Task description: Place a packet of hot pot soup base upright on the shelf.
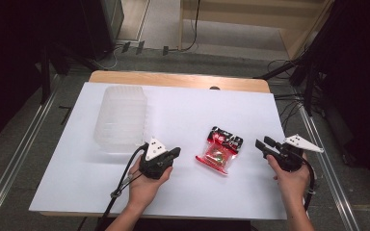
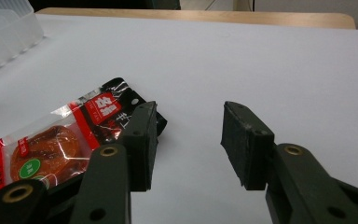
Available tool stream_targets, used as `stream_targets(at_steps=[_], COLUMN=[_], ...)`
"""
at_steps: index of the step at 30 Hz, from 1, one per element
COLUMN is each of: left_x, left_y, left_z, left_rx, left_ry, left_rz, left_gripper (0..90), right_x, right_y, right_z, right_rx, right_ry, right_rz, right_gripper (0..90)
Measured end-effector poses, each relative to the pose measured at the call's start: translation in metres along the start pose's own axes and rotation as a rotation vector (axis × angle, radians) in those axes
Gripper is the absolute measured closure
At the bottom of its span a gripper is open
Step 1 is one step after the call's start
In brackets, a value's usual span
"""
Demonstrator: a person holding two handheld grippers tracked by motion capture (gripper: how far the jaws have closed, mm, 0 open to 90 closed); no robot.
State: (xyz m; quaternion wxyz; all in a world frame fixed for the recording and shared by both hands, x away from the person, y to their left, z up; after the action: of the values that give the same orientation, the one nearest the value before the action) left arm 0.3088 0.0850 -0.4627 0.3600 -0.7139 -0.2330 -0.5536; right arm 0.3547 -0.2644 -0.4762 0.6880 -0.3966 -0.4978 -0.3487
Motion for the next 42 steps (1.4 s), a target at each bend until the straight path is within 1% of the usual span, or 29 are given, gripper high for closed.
stream_targets(at_steps=[2,3,4,5,6,9,10,12,14,16,21,22,24,28,32,33,34,35,36,37,38,39,41,42], left_x=[-0.003,-0.004,-0.006,-0.006,-0.007,-0.011,-0.013,-0.016,-0.017,-0.018,-0.023,-0.024,-0.027,-0.03,-0.034,-0.035,-0.035,-0.036,-0.038,-0.038,-0.04,-0.04,-0.041,-0.042], left_y=[0.005,0.006,0.011,0.011,0.013,0.021,0.024,0.03,0.034,0.038,0.049,0.051,0.054,0.058,0.063,0.063,0.064,0.064,0.064,0.065,0.065,0.065,0.067,0.068], left_z=[-0.004,-0.006,-0.011,-0.011,-0.013,-0.02,-0.024,-0.029,-0.034,-0.039,-0.049,-0.05,-0.053,-0.056,-0.056,-0.056,-0.056,-0.056,-0.056,-0.056,-0.056,-0.056,-0.055,-0.055], left_rx=[-0.009,-0.013,-0.025,-0.025,-0.032,-0.053,-0.057,-0.069,-0.072,-0.079,-0.082,-0.086,-0.08,-0.085,-0.083,-0.08,-0.08,-0.081,-0.075,-0.074,-0.075,-0.075,-0.073,-0.075], left_ry=[0.006,0.007,0.0,0.0,-0.002,-0.004,-0.001,-0.005,-0.001,-0.004,0.036,0.037,0.044,0.053,0.055,0.059,0.061,0.062,0.064,0.063,0.066,0.066,0.059,0.055], left_rz=[0.009,0.011,0.019,0.019,0.02,0.029,0.036,0.044,0.047,0.045,0.064,0.07,0.078,0.088,0.127,0.135,0.138,0.149,0.161,0.167,0.187,0.187,0.22,0.224], left_gripper=[90.0,90.0,90.0,90.0,90.0,90.0,90.0,90.0,90.0,90.0,90.0,90.0,90.0,90.0,90.0,90.0,90.0,90.0,90.0,90.0,90.0,90.0,90.0,90.0], right_x=[-0.002,-0.002,-0.004,-0.004,-0.004,-0.006,-0.007,-0.007,-0.006,-0.006,-0.007,-0.007,-0.007,-0.008,-0.008,-0.008,-0.008,-0.008,-0.009,-0.009,-0.01,-0.01,-0.01,-0.01], right_y=[0.002,0.003,0.004,0.004,0.005,0.008,0.011,0.012,0.013,0.014,0.017,0.018,0.019,0.02,0.024,0.025,0.027,0.027,0.029,0.029,0.03,0.03,0.031,0.032], right_z=[-0.001,-0.002,-0.002,-0.002,-0.002,-0.002,-0.001,0.0,0.001,0.002,0.003,0.003,0.005,0.005,0.006,0.006,0.007,0.007,0.007,0.007,0.007,0.007,0.007,0.008], right_rx=[-0.003,0.003,0.009,0.009,0.01,0.029,0.04,0.041,0.046,0.051,0.057,0.059,0.067,0.061,0.067,0.069,0.068,0.068,0.07,0.07,0.074,0.074,0.085,0.094], right_ry=[0.01,0.017,0.031,0.031,0.043,0.059,0.065,0.061,0.056,0.065,0.075,0.074,0.073,0.082,0.096,0.093,0.104,0.104,0.119,0.119,0.136,0.136,0.159,0.169], right_rz=[0.01,0.015,0.023,0.023,0.03,0.049,0.067,0.07,0.073,0.075,0.083,0.085,0.089,0.095,0.103,0.11,0.11,0.11,0.111,0.111,0.115,0.115,0.111,0.109], right_gripper=[57.1,57.2,57.5,57.5,57.5,57.4,57.2,57.2,56.7,56.7,57.5,58.0,57.8,57.1,55.8,55.5,54.4,54.4,54.0,54.0,53.5,53.5,53.4,53.4])
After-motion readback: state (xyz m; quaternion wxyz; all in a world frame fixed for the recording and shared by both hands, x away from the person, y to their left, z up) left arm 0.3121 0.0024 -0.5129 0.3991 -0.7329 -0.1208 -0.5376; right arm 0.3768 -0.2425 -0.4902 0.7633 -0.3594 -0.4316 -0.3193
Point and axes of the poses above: each handheld gripper's, and its own axes: y roughly forward along the jaws, x roughly out of its top, z roughly to its left, the point moved 5 cm from there along y, roughly forward along the jaws, and after that the axes turned 15 degrees about -z, right-handed, at the moved point
